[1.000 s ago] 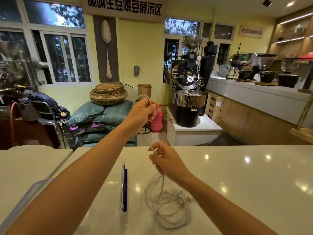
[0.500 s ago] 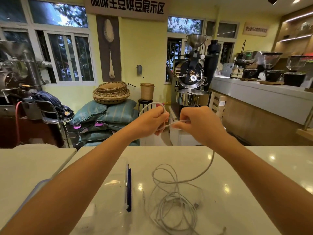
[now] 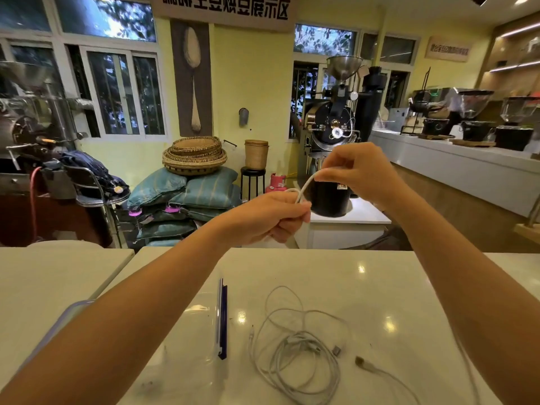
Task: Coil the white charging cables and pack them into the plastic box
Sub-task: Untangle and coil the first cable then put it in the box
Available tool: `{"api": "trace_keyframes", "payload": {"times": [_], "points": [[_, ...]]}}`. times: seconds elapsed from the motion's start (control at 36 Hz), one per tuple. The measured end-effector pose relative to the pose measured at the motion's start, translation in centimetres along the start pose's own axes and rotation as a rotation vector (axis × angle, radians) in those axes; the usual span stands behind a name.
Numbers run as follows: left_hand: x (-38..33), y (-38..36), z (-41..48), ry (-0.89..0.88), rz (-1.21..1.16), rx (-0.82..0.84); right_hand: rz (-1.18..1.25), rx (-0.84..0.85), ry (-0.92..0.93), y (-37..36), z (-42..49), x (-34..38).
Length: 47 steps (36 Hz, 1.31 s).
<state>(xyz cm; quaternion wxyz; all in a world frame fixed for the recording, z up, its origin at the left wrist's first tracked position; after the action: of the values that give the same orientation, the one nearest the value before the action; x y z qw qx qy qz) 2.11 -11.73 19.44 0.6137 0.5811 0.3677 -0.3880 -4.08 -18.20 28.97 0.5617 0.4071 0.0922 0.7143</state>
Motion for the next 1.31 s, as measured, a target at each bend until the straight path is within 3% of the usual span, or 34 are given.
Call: {"api": "trace_keyframes", "payload": {"times": [0.31,0.47,0.56,0.67,0.78,0.86,0.97,1.06,1.31], "points": [[-3.0,-1.5,0.7,-0.192,-0.398,0.156,0.897,-0.014,-0.263,-6.4,-2.0,-4.7],[-4.0,-0.2,2.3,-0.25,-0.499,0.008,1.133,-0.026,-0.524,-12.0,-3.8,-4.5],[-3.3,1.4,3.0,-0.211,-0.459,-0.123,1.154,0.127,-0.627,-14.8,-5.2,-4.2],[-1.5,4.0,3.1,-0.146,-0.301,-0.298,0.882,0.381,-0.568,-15.9,-6.5,-3.1],[-0.2,6.2,2.4,-0.098,-0.013,-0.446,0.334,0.486,-0.35,-14.7,-6.2,-2.7],[0.4,6.7,1.6,-0.04,0.224,-0.489,0.112,0.568,-0.253,-13.7,-5.9,-2.3],[2.2,6.2,1.4,0.057,0.419,-0.429,-0.029,0.63,-0.239,-12.2,-5.6,-2.7],[4.1,5.5,1.5,0.145,0.496,-0.362,-0.148,0.585,-0.194,-10.4,-4.7,-3.2],[5.5,0.8,1.2,0.158,0.207,0.016,-0.502,0.355,-0.001,-4.0,-1.5,-2.9]]}}
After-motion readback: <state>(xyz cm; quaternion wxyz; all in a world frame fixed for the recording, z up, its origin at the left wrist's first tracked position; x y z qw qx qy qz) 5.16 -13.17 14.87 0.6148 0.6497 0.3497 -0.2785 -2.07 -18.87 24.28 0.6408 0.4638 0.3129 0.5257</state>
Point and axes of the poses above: each hand's wrist, its own z-axis towards the middle knuckle, its own y-axis out of the back of the hand, x = y × z, the point moved 9 cm from there along z, towards the middle knuckle, and after that the axes turned 10 degrees about z, right-handed, at the moved point
